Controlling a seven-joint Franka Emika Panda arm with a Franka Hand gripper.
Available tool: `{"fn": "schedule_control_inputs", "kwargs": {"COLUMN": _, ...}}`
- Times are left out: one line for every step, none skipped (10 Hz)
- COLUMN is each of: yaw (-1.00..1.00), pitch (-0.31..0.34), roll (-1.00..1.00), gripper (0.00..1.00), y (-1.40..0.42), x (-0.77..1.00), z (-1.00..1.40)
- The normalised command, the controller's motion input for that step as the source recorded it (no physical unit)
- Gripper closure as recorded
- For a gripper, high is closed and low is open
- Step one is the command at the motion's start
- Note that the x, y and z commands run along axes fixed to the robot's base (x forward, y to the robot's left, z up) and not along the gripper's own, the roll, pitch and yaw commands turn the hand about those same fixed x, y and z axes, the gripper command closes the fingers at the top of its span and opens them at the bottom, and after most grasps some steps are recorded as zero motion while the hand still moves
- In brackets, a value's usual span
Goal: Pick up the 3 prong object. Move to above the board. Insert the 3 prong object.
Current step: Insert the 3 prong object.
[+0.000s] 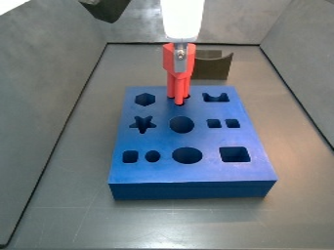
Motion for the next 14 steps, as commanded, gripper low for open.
{"fn": "schedule_control_inputs", "kwargs": {"yaw": 0.0, "pitch": 0.0, "roll": 0.0, "gripper": 1.0, "y": 0.0, "x": 0.0, "z": -0.12}}
{"fn": "schedule_control_inputs", "kwargs": {"yaw": 0.0, "pitch": -0.069, "roll": 0.0, "gripper": 1.0, "y": -0.11, "x": 0.0, "z": -0.22}}
{"fn": "schedule_control_inputs", "kwargs": {"yaw": -0.04, "pitch": -0.143, "roll": 0.0, "gripper": 1.0, "y": -0.17, "x": 0.09, "z": -0.25}}
{"fn": "schedule_control_inputs", "kwargs": {"yaw": -0.03, "pitch": -0.12, "roll": -0.02, "gripper": 1.0, "y": -0.13, "x": 0.13, "z": -0.23}}
{"fn": "schedule_control_inputs", "kwargs": {"yaw": -0.06, "pitch": -0.117, "roll": -0.07, "gripper": 1.0, "y": -0.01, "x": 0.13, "z": -0.18}}
{"fn": "schedule_control_inputs", "kwargs": {"yaw": -0.04, "pitch": -0.046, "roll": -0.03, "gripper": 1.0, "y": 0.04, "x": 0.12, "z": -0.19}}
{"fn": "schedule_control_inputs", "kwargs": {"yaw": 0.0, "pitch": 0.0, "roll": 0.0, "gripper": 1.0, "y": 0.18, "x": 0.01, "z": -0.21}}
{"fn": "schedule_control_inputs", "kwargs": {"yaw": 0.0, "pitch": 0.031, "roll": 0.0, "gripper": 1.0, "y": 0.14, "x": 0.0, "z": 0.0}}
{"fn": "schedule_control_inputs", "kwargs": {"yaw": 0.0, "pitch": 0.0, "roll": 0.0, "gripper": 1.0, "y": 0.0, "x": 0.0, "z": -0.02}}
{"fn": "schedule_control_inputs", "kwargs": {"yaw": 0.0, "pitch": -0.171, "roll": 0.0, "gripper": 1.0, "y": -0.01, "x": -0.01, "z": -0.53}}
{"fn": "schedule_control_inputs", "kwargs": {"yaw": 0.0, "pitch": -0.24, "roll": 0.14, "gripper": 1.0, "y": -0.09, "x": 0.0, "z": -1.0}}
{"fn": "schedule_control_inputs", "kwargs": {"yaw": 0.0, "pitch": -0.183, "roll": 0.13, "gripper": 1.0, "y": -0.08, "x": 0.0, "z": -1.0}}
{"fn": "schedule_control_inputs", "kwargs": {"yaw": 0.0, "pitch": -0.123, "roll": 0.11, "gripper": 1.0, "y": -0.07, "x": 0.08, "z": -1.0}}
{"fn": "schedule_control_inputs", "kwargs": {"yaw": -0.02, "pitch": -0.089, "roll": 0.0, "gripper": 1.0, "y": -0.03, "x": 0.05, "z": -0.47}}
